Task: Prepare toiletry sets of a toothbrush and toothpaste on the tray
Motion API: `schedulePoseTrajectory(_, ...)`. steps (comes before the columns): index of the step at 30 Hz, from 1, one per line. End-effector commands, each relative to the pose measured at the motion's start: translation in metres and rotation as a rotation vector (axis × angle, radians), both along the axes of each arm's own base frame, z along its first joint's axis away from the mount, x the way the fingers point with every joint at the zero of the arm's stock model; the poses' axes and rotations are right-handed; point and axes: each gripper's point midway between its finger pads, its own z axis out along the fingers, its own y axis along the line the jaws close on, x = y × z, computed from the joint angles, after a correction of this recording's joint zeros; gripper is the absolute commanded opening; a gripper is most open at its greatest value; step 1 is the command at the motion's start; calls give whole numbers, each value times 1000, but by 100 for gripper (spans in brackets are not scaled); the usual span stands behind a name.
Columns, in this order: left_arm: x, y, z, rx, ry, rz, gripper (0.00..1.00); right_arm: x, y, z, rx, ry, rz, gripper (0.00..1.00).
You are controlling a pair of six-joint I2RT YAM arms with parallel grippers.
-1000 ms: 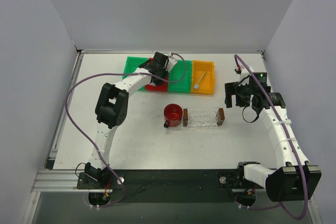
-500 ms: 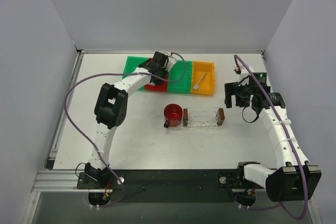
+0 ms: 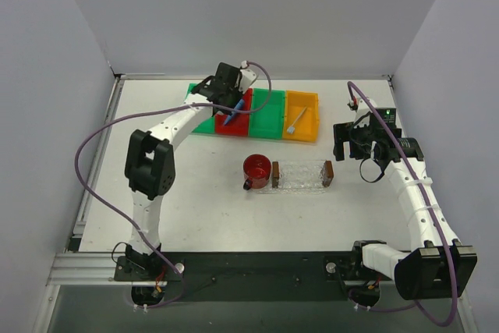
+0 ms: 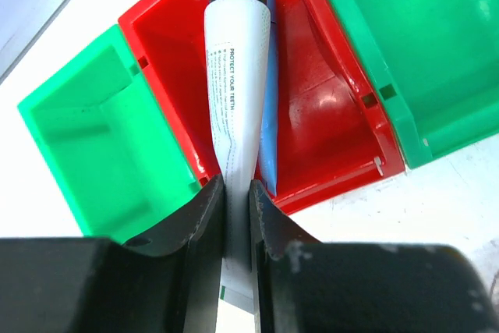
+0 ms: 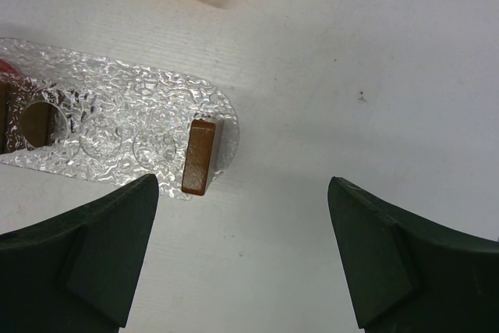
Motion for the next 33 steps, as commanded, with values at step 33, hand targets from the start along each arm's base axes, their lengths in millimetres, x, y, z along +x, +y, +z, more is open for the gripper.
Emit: schedulePoseTrajectory(33, -273, -77, 144, -464, 224, -966, 0, -73, 138, 111, 128, -247, 889, 91)
